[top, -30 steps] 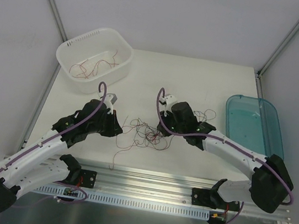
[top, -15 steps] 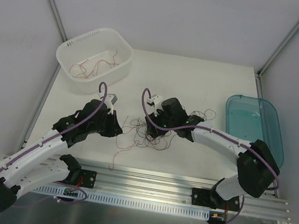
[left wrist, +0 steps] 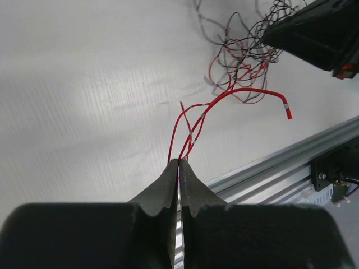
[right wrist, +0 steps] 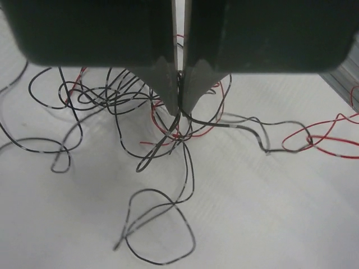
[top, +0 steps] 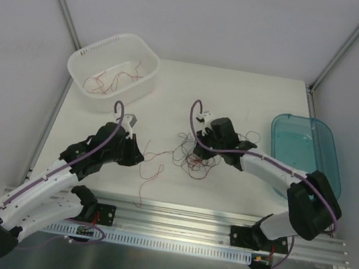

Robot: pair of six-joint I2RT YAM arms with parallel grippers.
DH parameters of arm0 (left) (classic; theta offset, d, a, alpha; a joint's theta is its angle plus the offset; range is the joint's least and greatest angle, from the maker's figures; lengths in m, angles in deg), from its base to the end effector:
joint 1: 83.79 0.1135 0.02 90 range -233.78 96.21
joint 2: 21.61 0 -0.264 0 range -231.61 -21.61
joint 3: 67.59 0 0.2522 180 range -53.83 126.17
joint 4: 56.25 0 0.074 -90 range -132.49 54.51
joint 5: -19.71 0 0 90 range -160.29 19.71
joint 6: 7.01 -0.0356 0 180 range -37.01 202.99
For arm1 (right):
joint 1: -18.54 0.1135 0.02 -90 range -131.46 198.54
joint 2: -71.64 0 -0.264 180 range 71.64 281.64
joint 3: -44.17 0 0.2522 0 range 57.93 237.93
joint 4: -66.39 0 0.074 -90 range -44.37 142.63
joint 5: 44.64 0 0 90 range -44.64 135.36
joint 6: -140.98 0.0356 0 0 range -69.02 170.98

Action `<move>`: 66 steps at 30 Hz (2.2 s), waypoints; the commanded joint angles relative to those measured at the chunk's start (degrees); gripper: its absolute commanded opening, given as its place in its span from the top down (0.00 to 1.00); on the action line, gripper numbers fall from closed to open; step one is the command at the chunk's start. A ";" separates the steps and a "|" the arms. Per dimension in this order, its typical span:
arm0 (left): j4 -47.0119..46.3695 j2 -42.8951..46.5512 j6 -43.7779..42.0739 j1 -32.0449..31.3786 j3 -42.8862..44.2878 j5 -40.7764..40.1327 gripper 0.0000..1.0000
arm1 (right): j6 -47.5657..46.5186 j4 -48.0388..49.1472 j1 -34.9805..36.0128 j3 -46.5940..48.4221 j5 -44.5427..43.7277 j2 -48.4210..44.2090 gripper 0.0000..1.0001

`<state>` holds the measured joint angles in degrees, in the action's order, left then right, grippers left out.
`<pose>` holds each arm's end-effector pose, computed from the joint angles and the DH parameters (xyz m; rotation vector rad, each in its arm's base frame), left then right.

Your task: Untangle the cables

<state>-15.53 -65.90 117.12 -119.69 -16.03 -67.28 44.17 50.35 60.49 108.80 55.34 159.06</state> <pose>0.1387 -0.1027 0.2694 0.0667 2.2531 -0.7441 0.2380 0.2222 0.2112 -1.0313 2.0440 0.5210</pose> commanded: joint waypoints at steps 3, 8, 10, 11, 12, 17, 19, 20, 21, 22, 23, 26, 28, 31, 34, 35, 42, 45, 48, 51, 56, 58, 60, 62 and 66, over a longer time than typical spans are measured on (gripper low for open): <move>3.70 3.16 3.31 0.48 -3.61 -6.16 1.00 | 5.92 0.62 -5.99 -4.64 -0.31 -13.12 0.99; 7.05 3.78 4.72 0.65 -3.96 -12.05 1.00 | 10.66 -2.20 -12.14 -7.89 2.58 -22.71 0.99; 8.02 3.43 5.24 0.57 -3.79 -13.02 1.00 | 12.16 -3.24 -13.38 -7.63 3.29 -27.53 0.99; 8.11 3.34 5.42 0.57 -3.87 -13.63 1.00 | 12.69 -3.78 -13.91 -7.19 3.38 -29.13 0.99; 8.11 3.08 5.60 0.65 -4.05 -13.81 1.00 | 13.39 -4.65 -14.53 -6.76 3.03 -30.28 0.99; 8.46 2.98 5.95 0.66 -4.31 -15.48 1.00 | 15.33 -9.93 -16.63 -3.94 -0.48 -35.98 0.99; 8.81 3.42 6.12 0.74 -4.67 -16.45 1.00 | 16.39 -12.03 -18.13 -3.59 -1.53 -37.93 0.99; 9.25 3.68 6.47 0.83 -5.19 -16.80 1.00 | 16.74 -13.00 -19.88 -3.15 -2.67 -39.33 0.99; 9.51 4.21 6.74 1.09 -5.46 -17.15 1.00 | 17.26 -13.97 -20.85 -2.45 -2.77 -39.78 0.99; 9.69 4.56 7.44 1.27 -5.81 -17.76 1.00 | 17.96 -15.54 -21.99 -2.01 -2.60 -40.04 0.99; 9.86 4.91 7.79 1.45 -6.51 -18.12 1.00 | 18.49 -16.51 -24.09 -1.40 -2.51 -40.22 0.99; 10.22 6.50 9.55 2.24 -7.65 -19.79 1.00 | 20.69 -18.02 -28.49 -0.16 -0.94 -40.40 0.99; 10.48 7.55 10.69 3.03 -8.00 -20.67 1.00 | 21.22 -17.32 -30.35 0.54 2.22 -39.78 0.99; 10.48 8.08 10.44 3.21 -7.75 -20.41 1.00 | 20.70 -16.96 -30.53 2.47 7.14 -36.63 0.99; 10.13 6.77 8.42 3.29 -4.94 -19.18 1.00 | 18.86 -17.14 -25.81 1.96 9.46 -33.20 0.99; 9.96 6.50 7.63 3.29 -4.23 -18.66 1.00 | 17.72 -17.23 -24.39 1.60 8.58 -32.75 0.99; 9.34 2.91 1.47 3.20 5.34 -14.62 1.00 | 17.36 -15.64 -16.04 -3.23 7.08 -24.32 0.83; 9.16 -0.60 -1.34 3.20 10.79 -10.50 1.00 | 16.04 -16.52 -11.38 -3.59 4.36 -22.38 0.56; 8.81 -4.38 -4.77 3.20 15.71 -8.02 1.00 | 14.55 -16.70 -7.42 -3.24 1.89 -23.25 0.39; 8.64 -7.02 -6.62 3.20 20.46 -9.07 1.00 | 12.96 -18.19 -5.04 -2.62 -0.83 -25.88 0.30; 8.81 -12.21 -11.36 3.56 34.31 -11.44 1.00 | 12.61 -18.46 -2.93 -4.90 -2.77 -32.65 0.25; 8.81 -15.11 -13.02 4.25 39.25 -11.01 1.00 | 12.70 -18.90 -2.41 -5.78 -2.95 -36.24 0.23; 9.16 -17.92 -14.17 4.52 46.90 -10.83 1.00 | 12.70 -19.33 -2.14 -7.36 -3.12 -38.80 0.22; 9.42 -20.55 -15.93 5.13 54.26 -10.92 1.00 | 12.52 -19.51 -2.05 -9.02 -3.21 -42.65 0.21; 9.51 -25.31 -19.80 5.93 65.36 -13.28 1.00 | 12.52 -18.99 -2.14 -11.58 -3.39 -47.77 0.21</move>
<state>-5.34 -89.02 102.52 -114.75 42.38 -78.32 57.50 31.46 58.13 98.77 53.02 114.43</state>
